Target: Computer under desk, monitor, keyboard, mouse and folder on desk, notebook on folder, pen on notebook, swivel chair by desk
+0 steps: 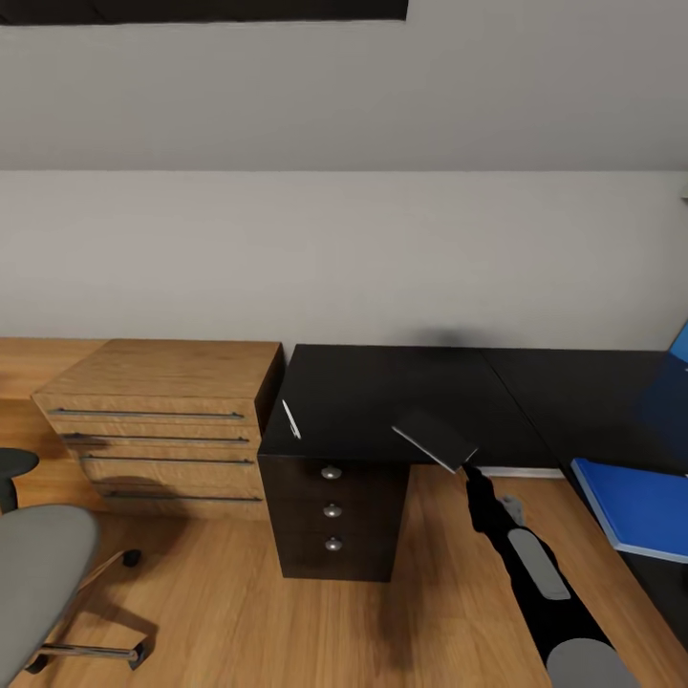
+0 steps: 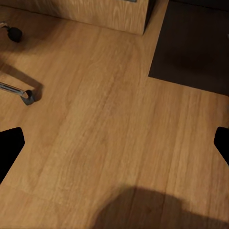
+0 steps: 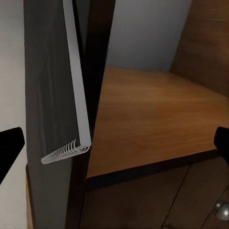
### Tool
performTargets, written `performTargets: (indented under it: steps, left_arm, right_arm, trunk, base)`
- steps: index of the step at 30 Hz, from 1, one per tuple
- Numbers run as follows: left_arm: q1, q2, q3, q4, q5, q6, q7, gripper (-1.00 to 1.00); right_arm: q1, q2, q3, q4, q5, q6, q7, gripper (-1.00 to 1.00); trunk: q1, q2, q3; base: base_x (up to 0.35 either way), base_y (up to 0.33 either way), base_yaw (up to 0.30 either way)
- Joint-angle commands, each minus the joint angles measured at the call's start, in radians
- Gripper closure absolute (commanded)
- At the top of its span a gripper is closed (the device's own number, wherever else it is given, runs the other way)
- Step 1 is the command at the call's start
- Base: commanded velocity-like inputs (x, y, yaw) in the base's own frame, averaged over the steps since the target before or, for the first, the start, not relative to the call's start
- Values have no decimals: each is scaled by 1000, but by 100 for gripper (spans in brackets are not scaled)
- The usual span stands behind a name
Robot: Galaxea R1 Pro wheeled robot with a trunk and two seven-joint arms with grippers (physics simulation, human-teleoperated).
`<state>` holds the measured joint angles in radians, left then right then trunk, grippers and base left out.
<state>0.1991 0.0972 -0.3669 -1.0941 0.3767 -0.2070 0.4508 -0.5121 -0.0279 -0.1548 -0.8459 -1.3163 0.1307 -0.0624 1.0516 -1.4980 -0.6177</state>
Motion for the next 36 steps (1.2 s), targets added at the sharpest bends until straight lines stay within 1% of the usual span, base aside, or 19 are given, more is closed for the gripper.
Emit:
performTargets:
  steps: [1,6,9,15,16,19,23,32,36]
  left_arm:
    - [-1,1,-4,-1,10,-6,5,-100]
    - [-1,0,-4,-1,10,-6,5,-100]
    - [-1,0,-4,-1,10,-6,5,-100]
    - [0,1,-5,0,8,-6,5,-100]
    - [0,1,-4,2,9,-6,5,-100]
    - [-1,2,-4,4,10,-6,5,-100]
    - [0,4,-4,5,10,-7,3,-100]
    - [-1,3,-4,6,10,-6,6,-100]
    - [-1,1,-6,22,9,-6,5,-100]
  right_arm:
    - [0,-2,-2,-1,-14,9,-5,-100]
    - [0,-4,2,-1,-24,12,-1,-100]
    - [0,-3,5,-1,-25,13,24,-100]
    - [0,0,17,-1,-23,13,95,-100]
    - [0,1,31,-2,-22,13,117,-100]
    - [0,1,41,-2,-22,13,132,-100]
    - [0,2,47,-2,-21,14,146,-100]
    - [0,3,48,-1,-23,15,145,-100]
    - [0,3,47,-1,-24,15,144,-100]
  trunk:
    - [4,-8,-4]
    - [23,-43,-20]
    - [35,-64,-29]
    - [35,-64,-29]
    - [35,-64,-29]
    - [35,-64,-29]
    - [35,-64,-29]
    - [35,-64,-29]
    - [35,-64,-29]
  base:
    - [0,0,0]
    - [0,0,0]
    - [0,0,0]
    - [0,0,0]
    - [0,0,0]
    - [0,0,0]
    - [62,15,0]
    - [83,25,0]
    - [92,2,0]
